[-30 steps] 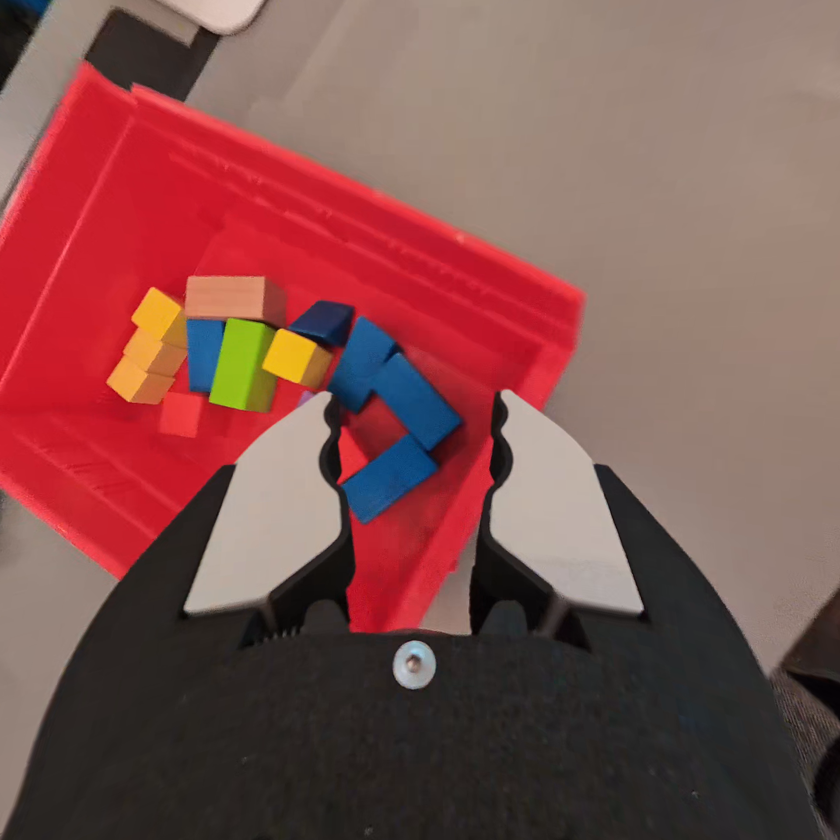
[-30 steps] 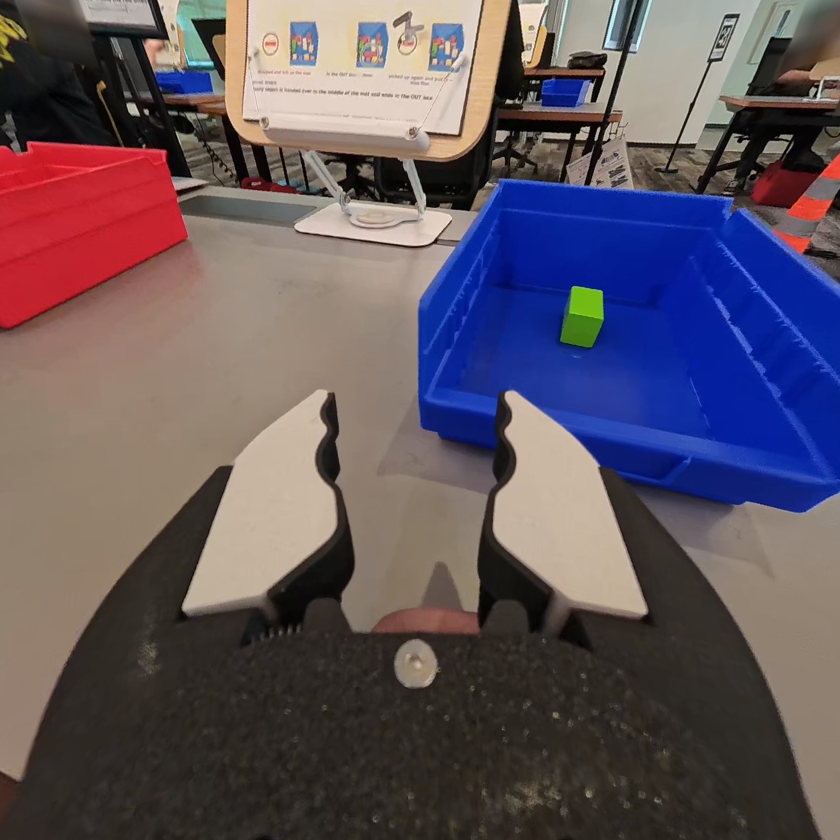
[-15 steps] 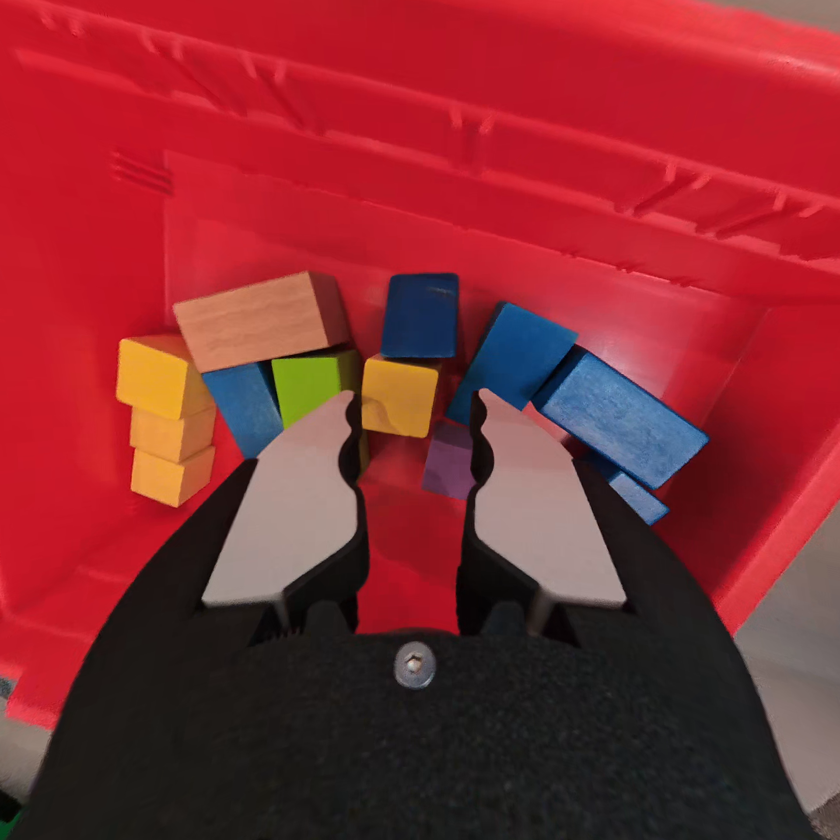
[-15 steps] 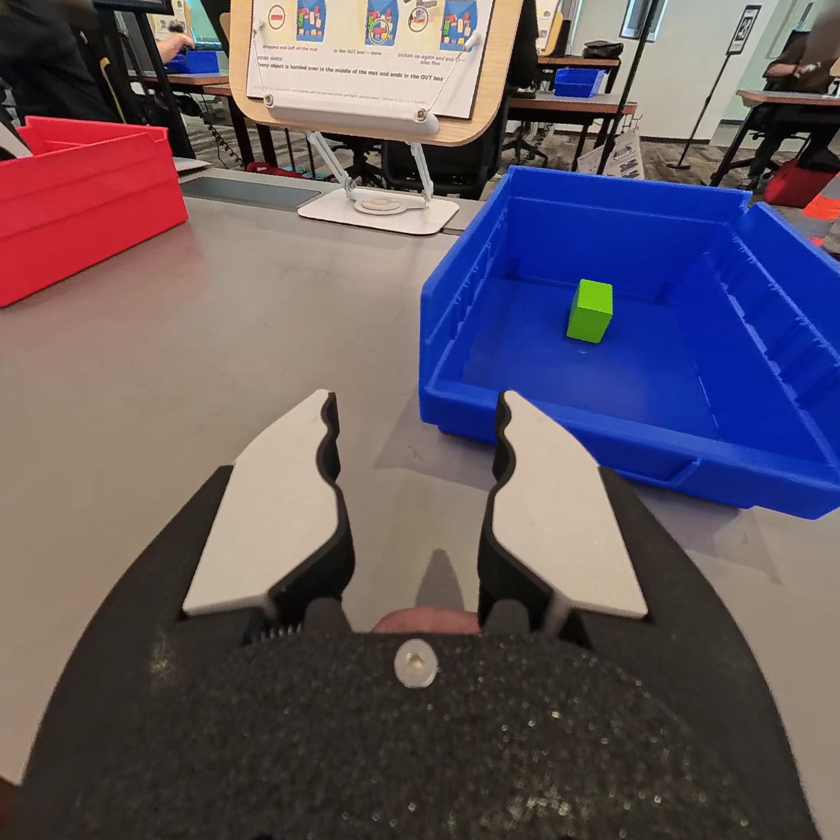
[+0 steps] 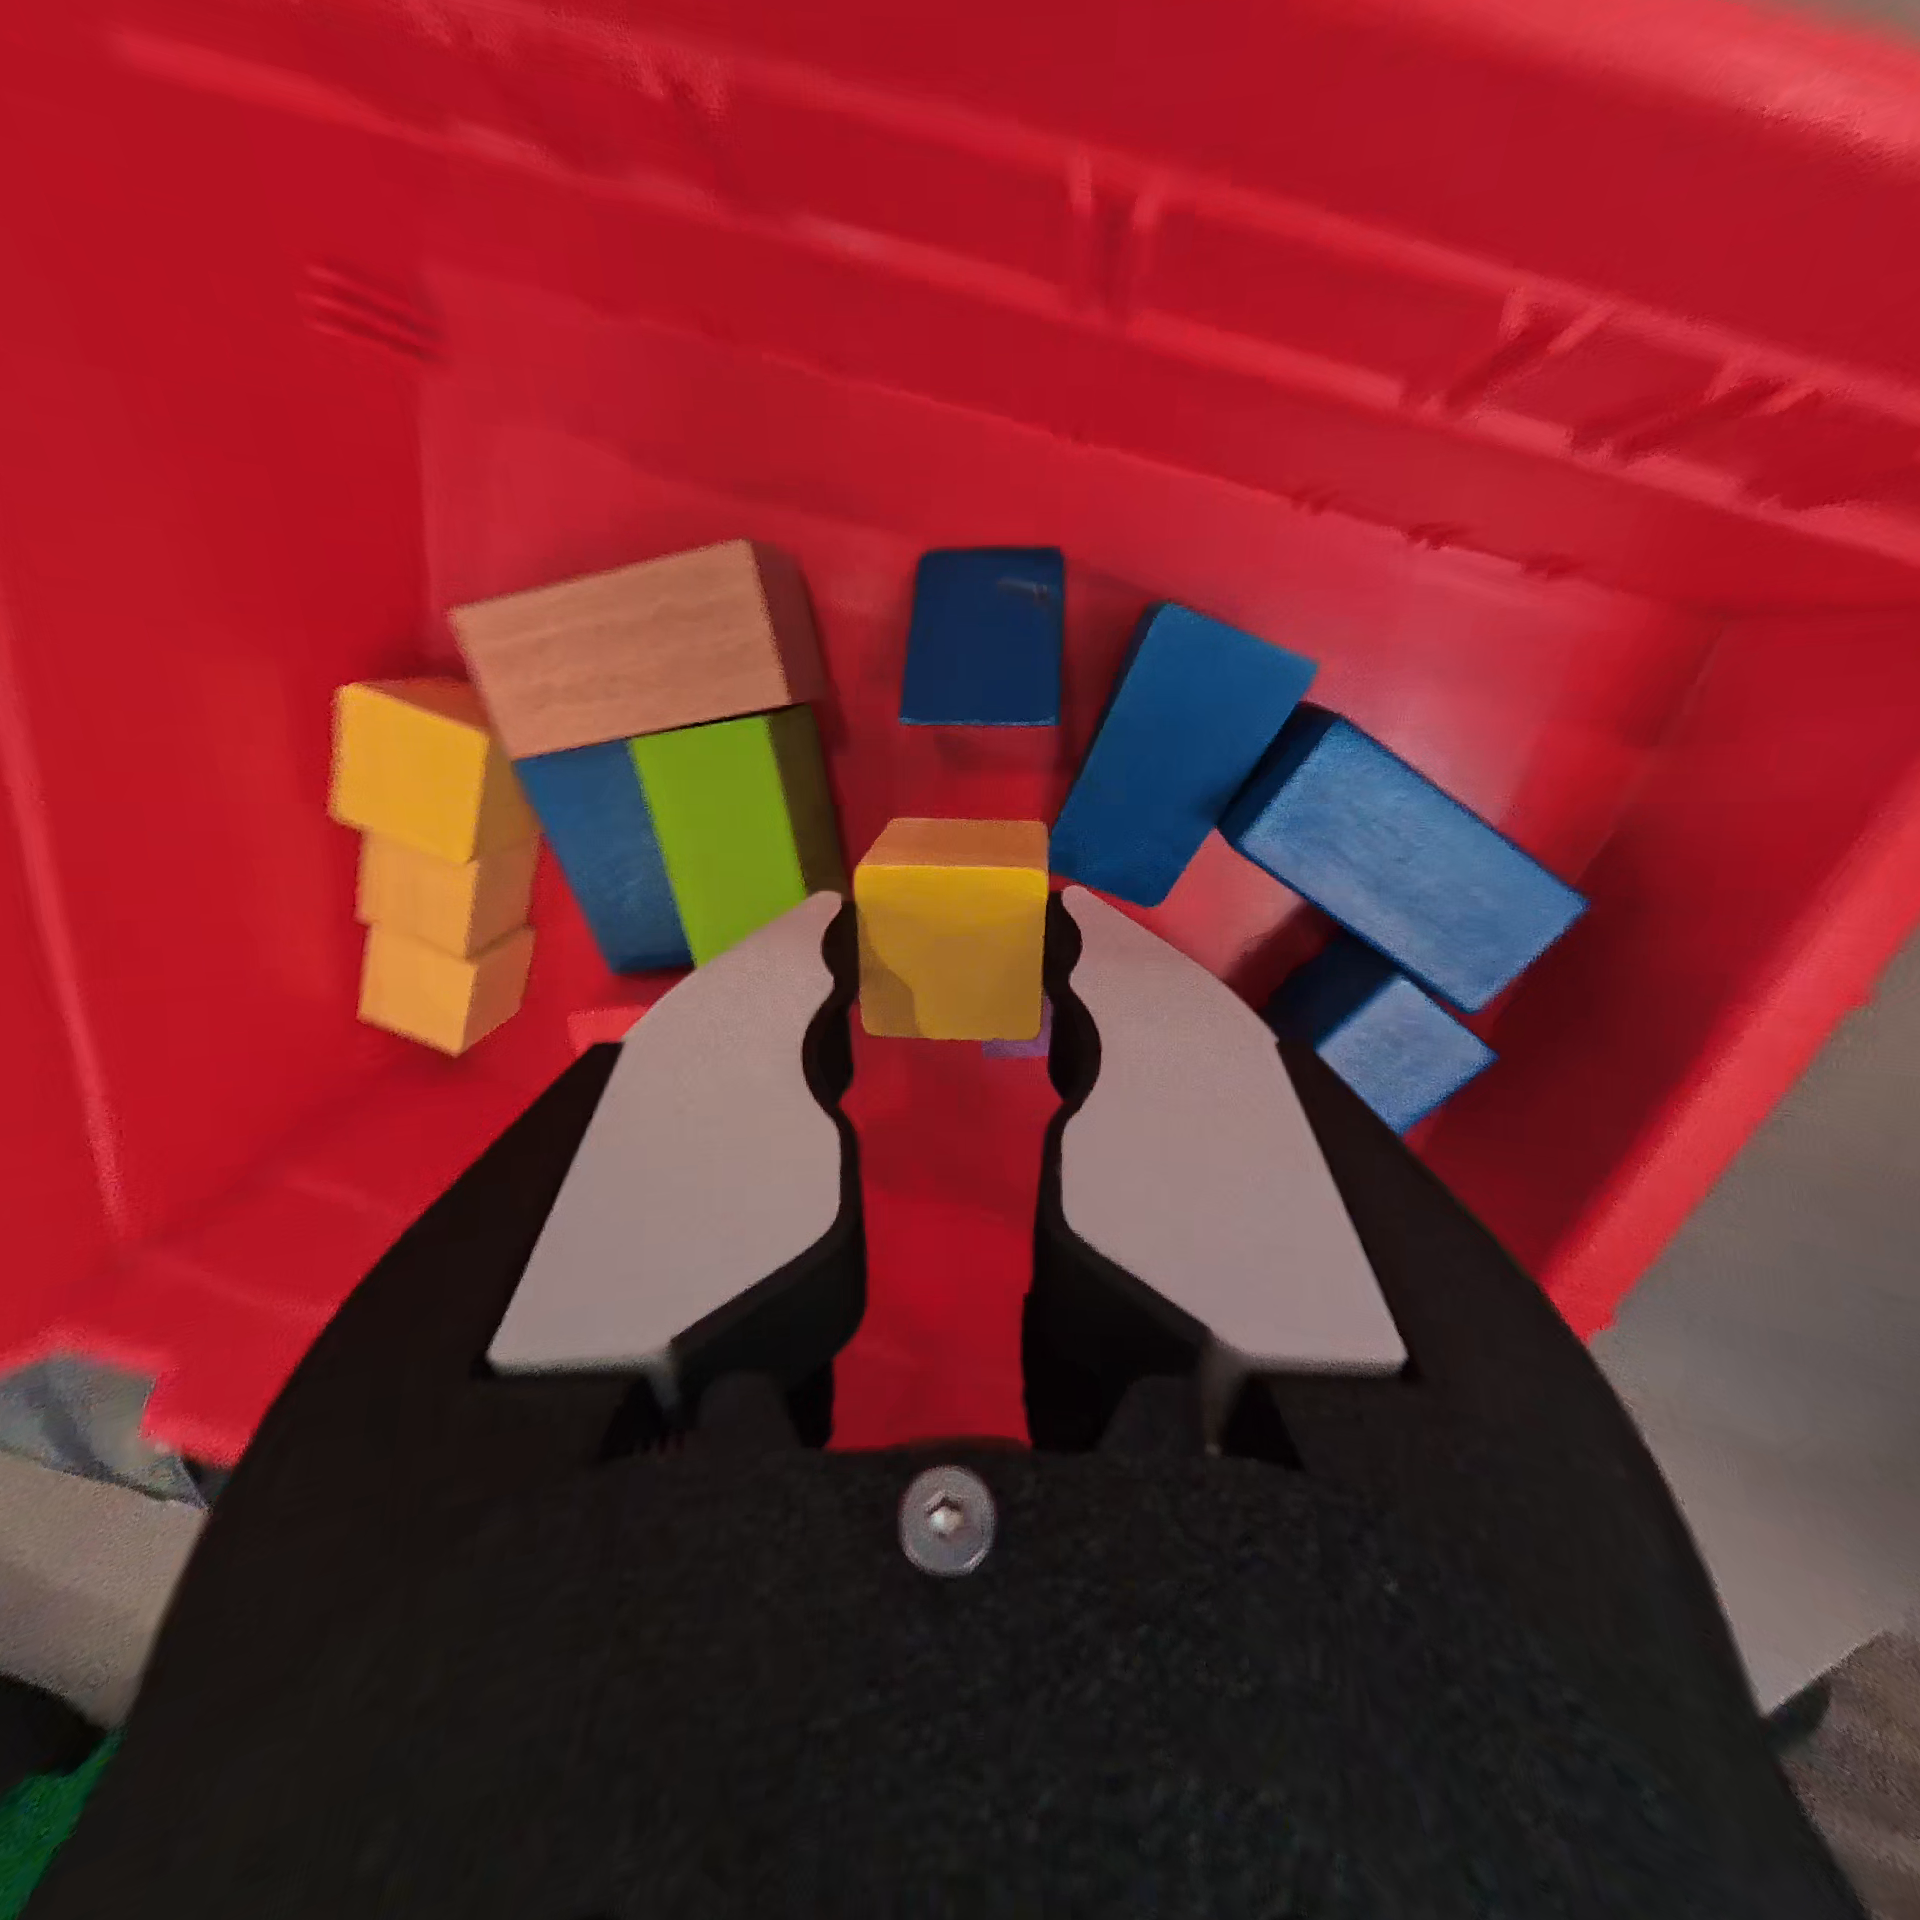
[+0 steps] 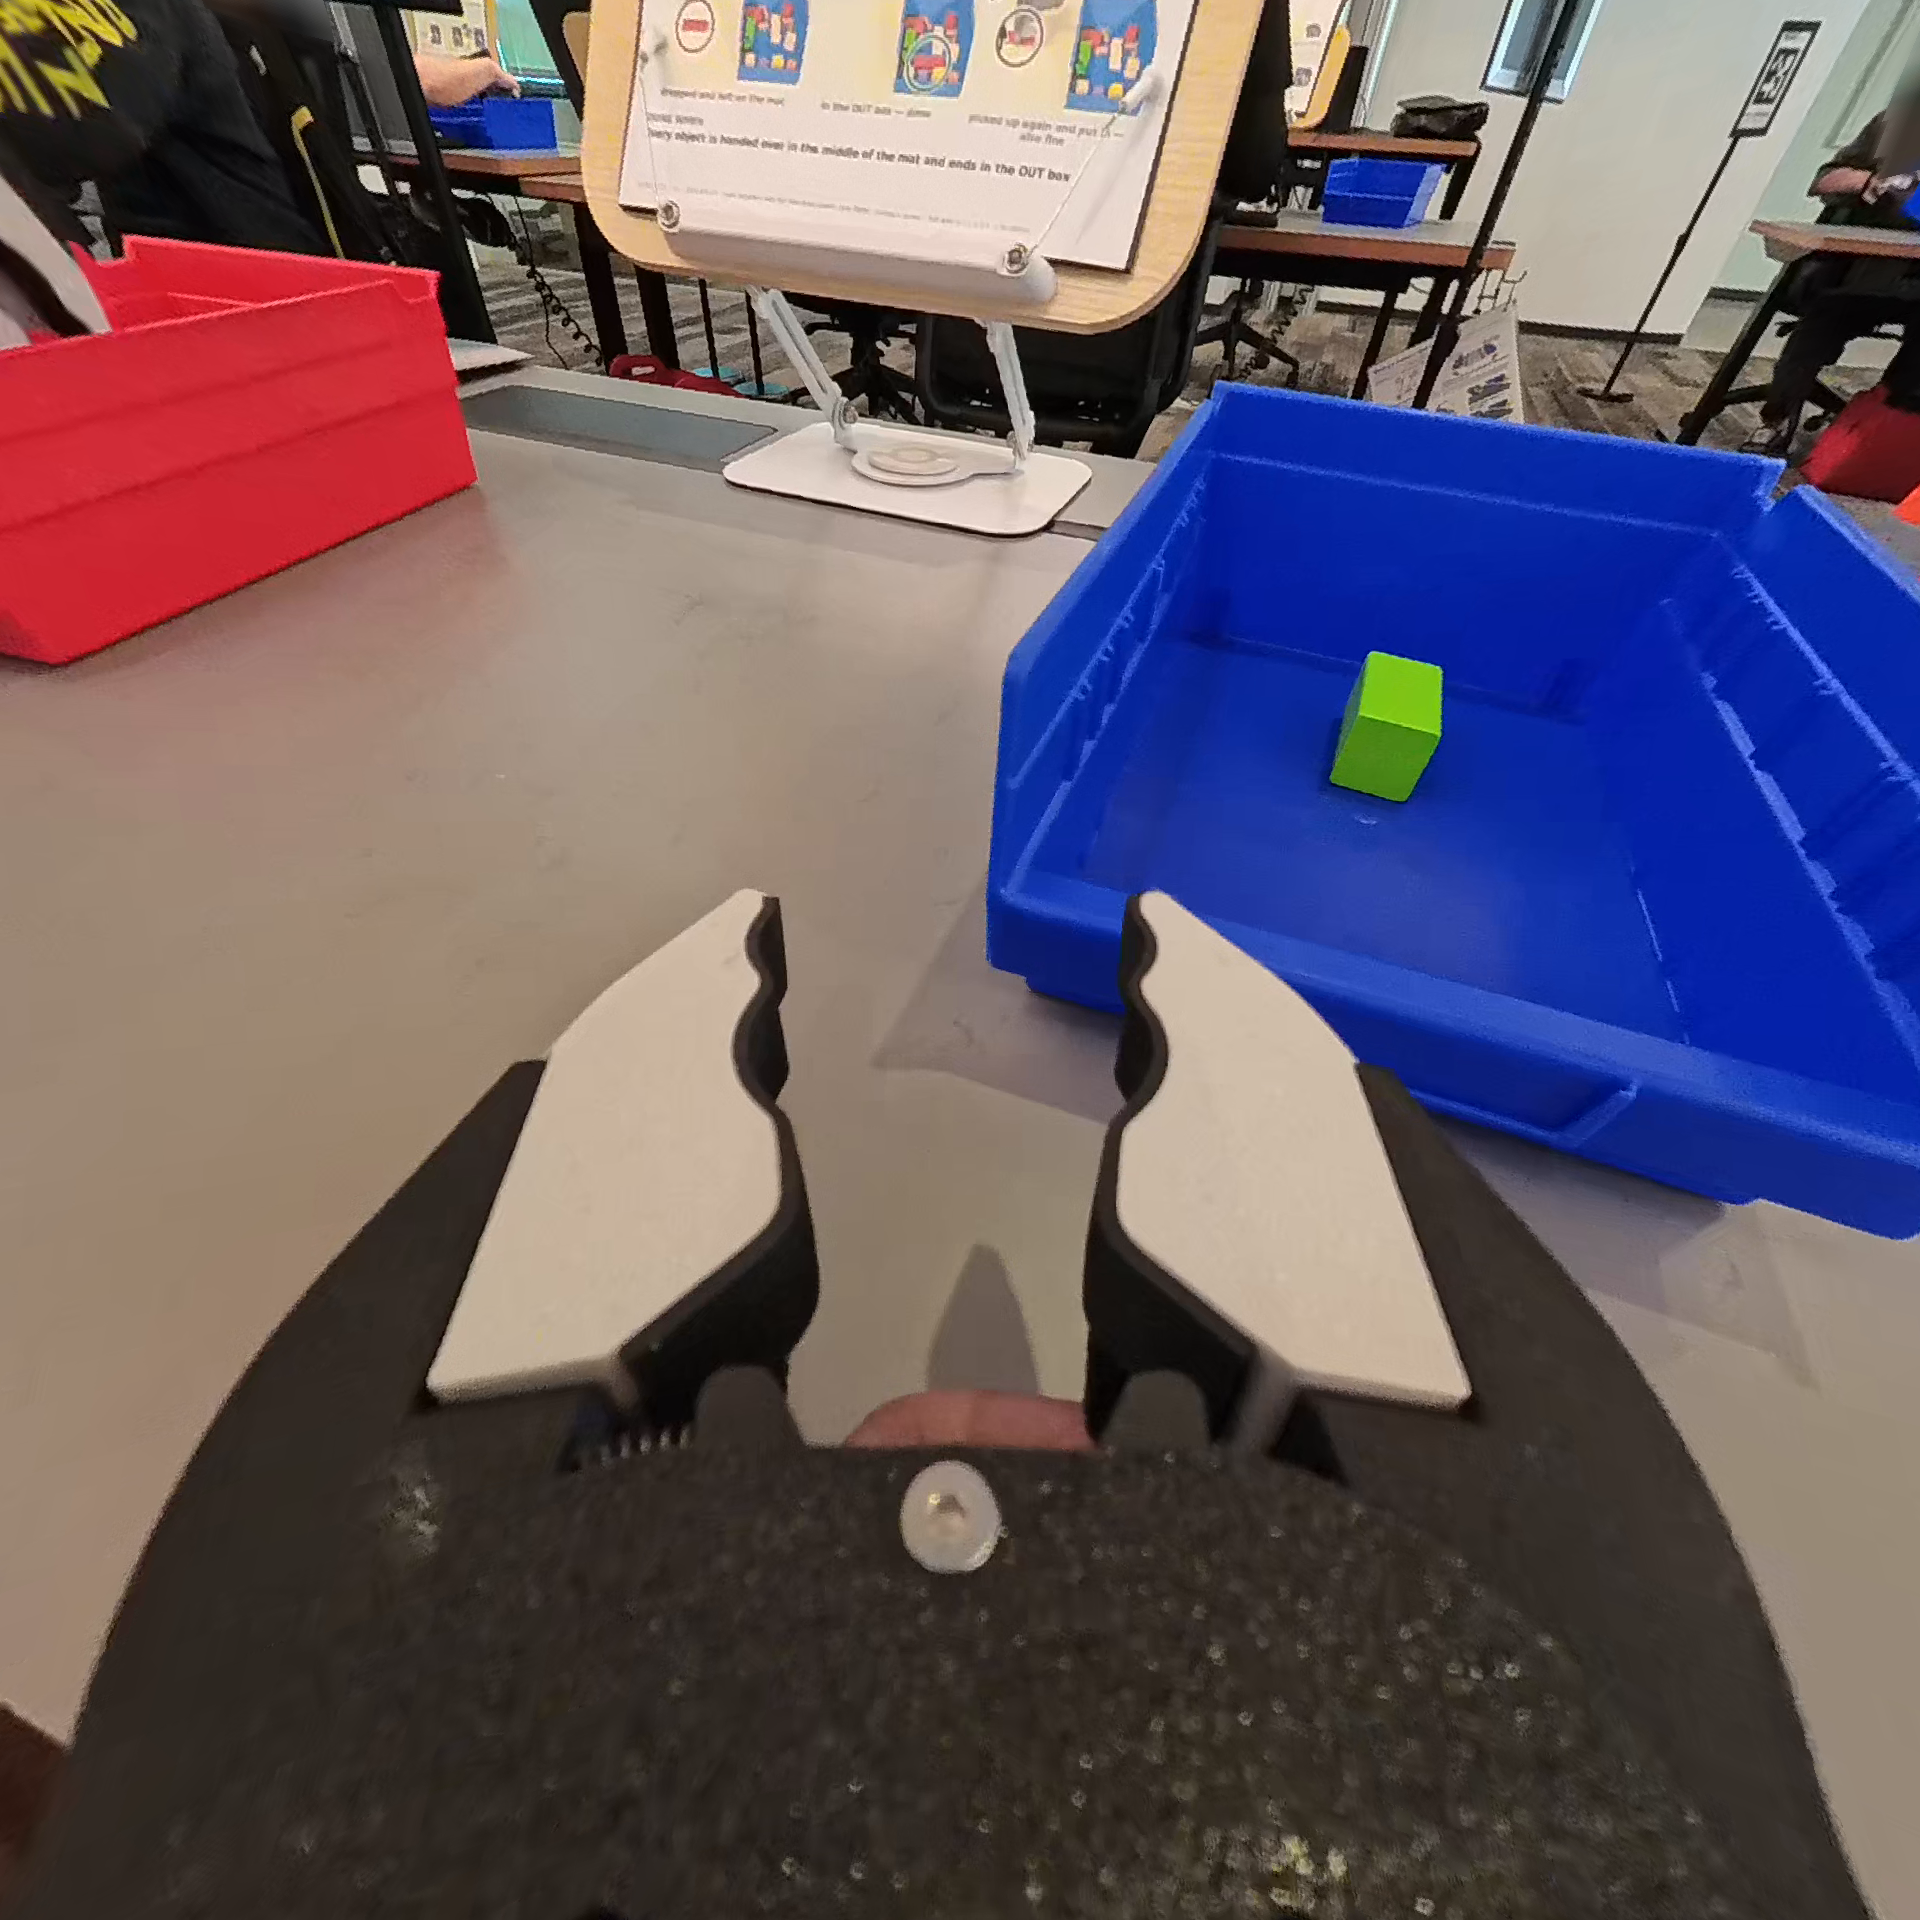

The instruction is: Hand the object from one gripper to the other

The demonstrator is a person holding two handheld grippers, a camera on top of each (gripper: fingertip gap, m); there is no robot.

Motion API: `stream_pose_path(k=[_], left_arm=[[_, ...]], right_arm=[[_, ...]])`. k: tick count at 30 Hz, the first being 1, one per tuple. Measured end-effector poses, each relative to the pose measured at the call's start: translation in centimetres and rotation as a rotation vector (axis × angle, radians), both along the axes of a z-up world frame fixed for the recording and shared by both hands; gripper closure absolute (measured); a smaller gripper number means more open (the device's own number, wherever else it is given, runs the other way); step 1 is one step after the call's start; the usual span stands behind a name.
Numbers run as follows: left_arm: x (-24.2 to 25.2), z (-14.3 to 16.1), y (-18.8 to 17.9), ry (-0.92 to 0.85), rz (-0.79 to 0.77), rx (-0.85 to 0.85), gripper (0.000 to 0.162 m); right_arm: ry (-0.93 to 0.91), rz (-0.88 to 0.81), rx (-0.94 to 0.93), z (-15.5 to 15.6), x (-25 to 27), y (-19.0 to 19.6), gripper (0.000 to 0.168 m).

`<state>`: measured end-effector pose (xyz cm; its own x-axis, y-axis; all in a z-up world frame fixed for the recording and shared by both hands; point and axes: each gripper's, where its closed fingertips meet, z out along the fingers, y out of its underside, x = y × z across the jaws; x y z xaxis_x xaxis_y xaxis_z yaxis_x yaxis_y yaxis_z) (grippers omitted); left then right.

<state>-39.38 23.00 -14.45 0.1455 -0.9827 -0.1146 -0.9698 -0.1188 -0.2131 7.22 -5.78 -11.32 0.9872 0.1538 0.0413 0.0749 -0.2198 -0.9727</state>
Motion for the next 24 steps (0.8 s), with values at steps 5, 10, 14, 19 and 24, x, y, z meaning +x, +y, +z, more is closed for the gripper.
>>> stream_pose_path(k=[5, 10, 14, 19, 24], left_arm=[[2.8, 6.8, -2.1, -0.451, 0.272, -0.126, 0.128], [9.5, 11.7, -6.8, -0.886, 0.5, -0.444, 0.128], [16.6, 13.1, -11.6, -1.039, 0.58, -0.787, 0.128], [24.6, 13.4, -17.1, -1.096, 0.552, -1.113, 0.128], [28.3, 13.9, -20.0, -1.125, 0.507, -1.244, 0.128]], right_arm=[[-0.116, 0.085, 0.041, 0.8, -1.2, 0.4, 0.108], [-0.248, 0.355, 0.133, 3.1, -7.5, 2.9, 0.107], [-0.232, 0.587, 0.2, 6.0, -13.9, 5.7, 0.107], [-0.238, 0.75, 0.246, 8.3, -19.6, 9.2, 0.107], [-0.206, 0.768, 0.298, 9.7, -20.1, 10.3, 0.128]])
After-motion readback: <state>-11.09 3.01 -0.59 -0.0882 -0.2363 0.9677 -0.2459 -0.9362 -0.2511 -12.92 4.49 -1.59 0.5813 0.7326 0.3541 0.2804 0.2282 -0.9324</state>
